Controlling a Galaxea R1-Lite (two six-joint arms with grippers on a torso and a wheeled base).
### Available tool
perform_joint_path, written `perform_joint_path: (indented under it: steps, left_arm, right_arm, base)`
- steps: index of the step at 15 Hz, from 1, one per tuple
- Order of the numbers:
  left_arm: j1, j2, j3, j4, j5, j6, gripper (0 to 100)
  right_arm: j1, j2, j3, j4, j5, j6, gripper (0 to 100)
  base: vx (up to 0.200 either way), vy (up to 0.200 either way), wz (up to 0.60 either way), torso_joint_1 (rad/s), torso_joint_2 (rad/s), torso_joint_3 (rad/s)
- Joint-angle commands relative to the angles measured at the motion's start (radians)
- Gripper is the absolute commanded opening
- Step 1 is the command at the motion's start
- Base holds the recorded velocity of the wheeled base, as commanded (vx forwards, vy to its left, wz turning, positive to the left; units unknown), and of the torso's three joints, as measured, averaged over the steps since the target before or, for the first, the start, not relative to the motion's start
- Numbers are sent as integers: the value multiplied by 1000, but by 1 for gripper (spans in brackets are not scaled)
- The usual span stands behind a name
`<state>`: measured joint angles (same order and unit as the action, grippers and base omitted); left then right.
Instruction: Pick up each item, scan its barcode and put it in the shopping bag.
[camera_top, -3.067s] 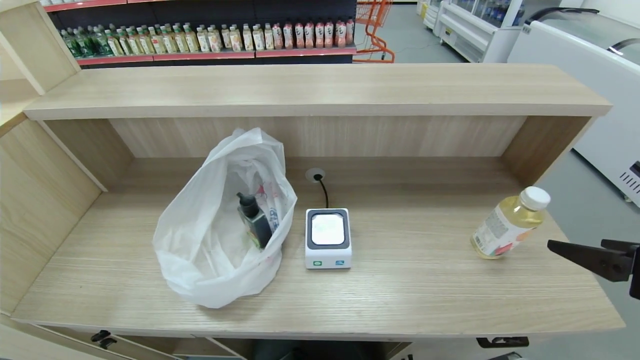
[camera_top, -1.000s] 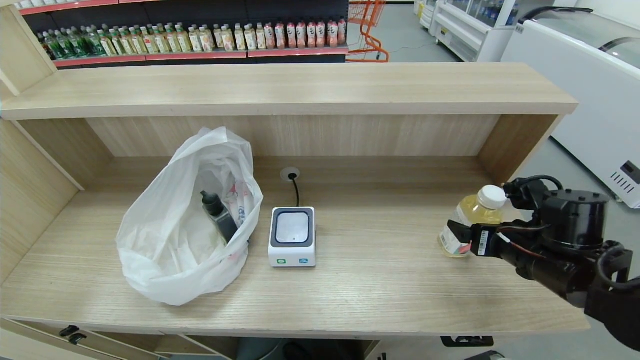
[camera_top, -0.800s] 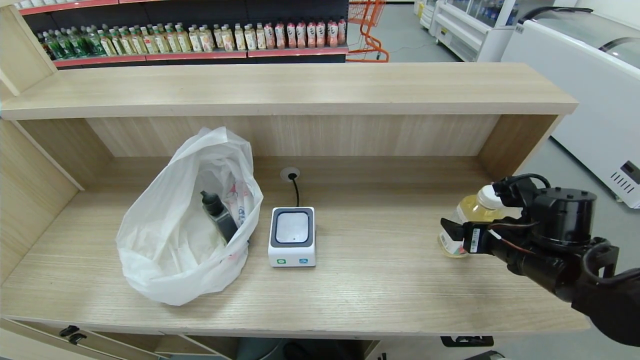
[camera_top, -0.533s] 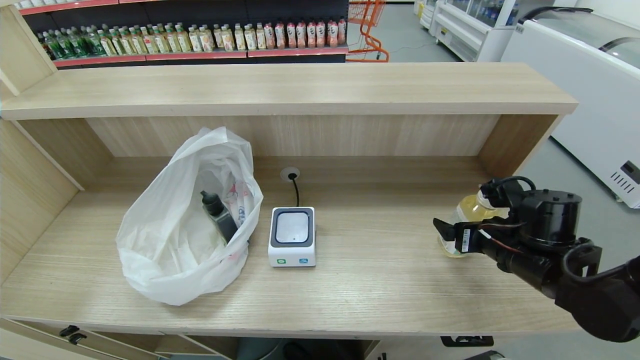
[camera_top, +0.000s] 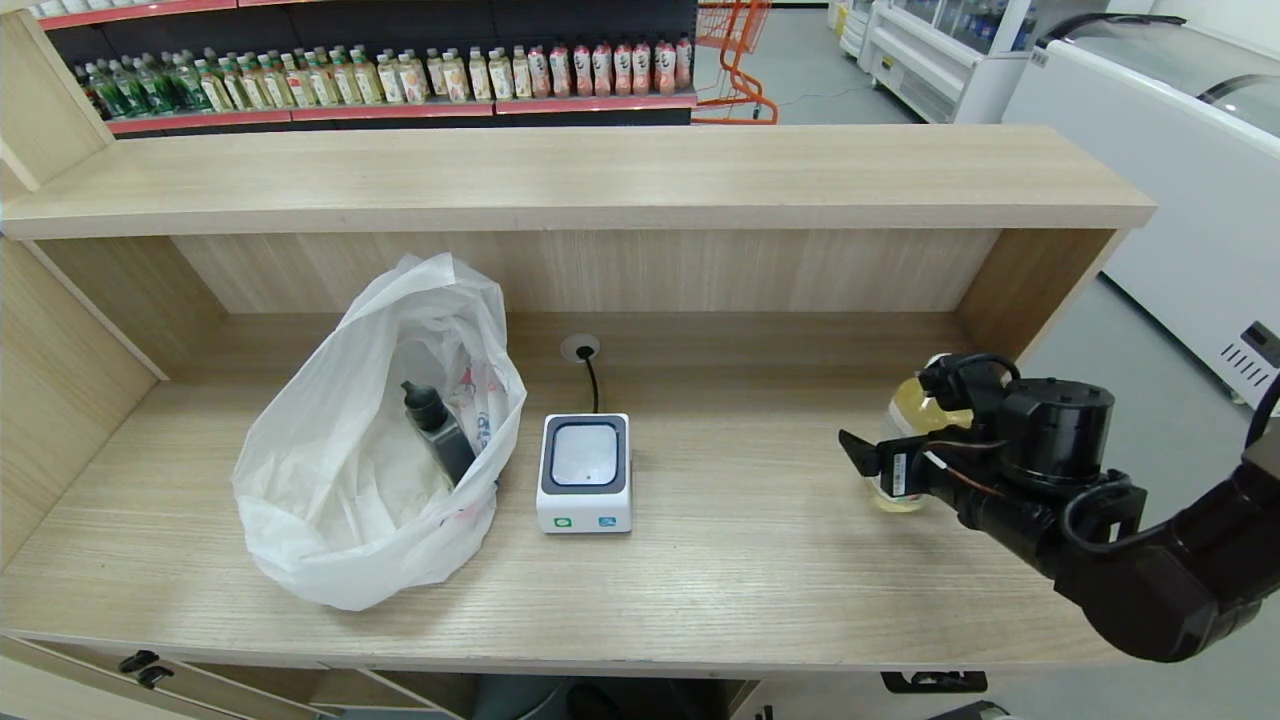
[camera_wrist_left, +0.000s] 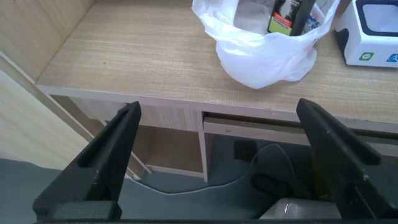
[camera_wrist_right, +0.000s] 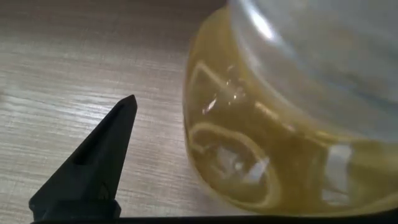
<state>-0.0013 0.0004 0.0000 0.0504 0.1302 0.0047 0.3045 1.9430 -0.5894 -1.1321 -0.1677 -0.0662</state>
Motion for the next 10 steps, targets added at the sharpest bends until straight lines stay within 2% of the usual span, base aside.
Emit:
perform_joint_path:
  steps: [1, 10]
  left_arm:
    - [0, 0, 0, 0, 0, 0, 100]
    - [1, 0, 0, 0, 0, 0, 100]
  right_arm:
    - [2, 10, -12, 0, 36, -7, 0]
    - [4, 2, -23, -6, 60, -95, 0]
  base:
    - [0, 0, 0, 0, 0, 0]
    - [0, 0, 0, 0, 0, 0]
